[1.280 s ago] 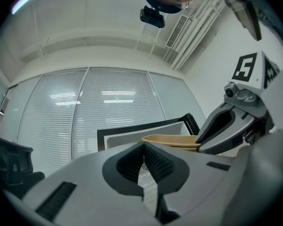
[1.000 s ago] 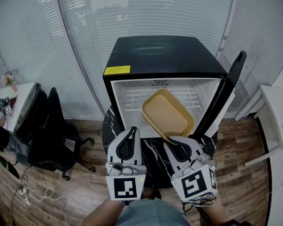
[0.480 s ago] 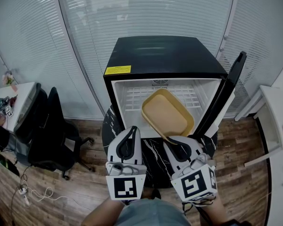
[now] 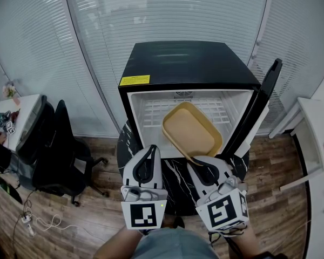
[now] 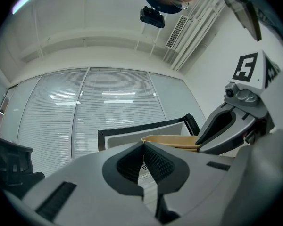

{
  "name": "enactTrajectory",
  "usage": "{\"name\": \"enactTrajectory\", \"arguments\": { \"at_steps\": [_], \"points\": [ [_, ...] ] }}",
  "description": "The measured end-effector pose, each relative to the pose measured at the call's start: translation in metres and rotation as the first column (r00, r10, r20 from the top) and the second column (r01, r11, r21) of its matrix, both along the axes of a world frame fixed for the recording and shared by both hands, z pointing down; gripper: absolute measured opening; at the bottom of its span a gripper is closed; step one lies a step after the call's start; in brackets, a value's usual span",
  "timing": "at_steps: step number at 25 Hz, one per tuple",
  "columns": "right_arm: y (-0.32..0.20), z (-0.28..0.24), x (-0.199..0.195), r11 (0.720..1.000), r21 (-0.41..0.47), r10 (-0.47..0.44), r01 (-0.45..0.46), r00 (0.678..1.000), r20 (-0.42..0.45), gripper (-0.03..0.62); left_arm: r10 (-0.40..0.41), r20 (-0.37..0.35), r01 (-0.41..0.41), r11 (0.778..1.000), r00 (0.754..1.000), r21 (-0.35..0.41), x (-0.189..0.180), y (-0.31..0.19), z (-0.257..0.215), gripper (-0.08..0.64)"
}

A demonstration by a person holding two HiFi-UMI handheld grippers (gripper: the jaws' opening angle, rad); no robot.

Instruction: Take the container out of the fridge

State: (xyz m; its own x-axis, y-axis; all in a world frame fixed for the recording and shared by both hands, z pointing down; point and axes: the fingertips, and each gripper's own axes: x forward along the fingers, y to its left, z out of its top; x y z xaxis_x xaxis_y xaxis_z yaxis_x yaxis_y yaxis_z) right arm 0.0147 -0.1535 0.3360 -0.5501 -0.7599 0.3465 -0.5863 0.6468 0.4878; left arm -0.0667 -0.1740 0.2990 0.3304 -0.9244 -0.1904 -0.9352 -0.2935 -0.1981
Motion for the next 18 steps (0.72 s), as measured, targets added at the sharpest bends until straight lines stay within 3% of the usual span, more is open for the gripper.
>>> {"name": "enactTrajectory", "arguments": {
  "at_steps": [3,9,18],
  "points": [
    [-0.0005,0.0007,0.0001,1.000,-0.001,0.002,-0.002,1.000,0.000,0.041,0.003,0.024,-0.003,1.000,1.000,0.005,0.0004,-0.0004,0.0001,0.017],
    [-0.0014,0.0010,0.0015,1.000,-0.001,0.002,-0.002,1.000,0.003,0.041,-0.001,-0.023,0.001,1.000,1.000,-0.006,0.0013,-0.0017,0.0012,0.017],
    [-0.0016,0.0001,0.0027,1.000,0.004,0.004,-0.004,1.000,0.002,0.041,0.006,0.007,-0.006,1.000,1.000,0.006,0.0032,-0.0017,-0.0002,0.017]
  ]
}}
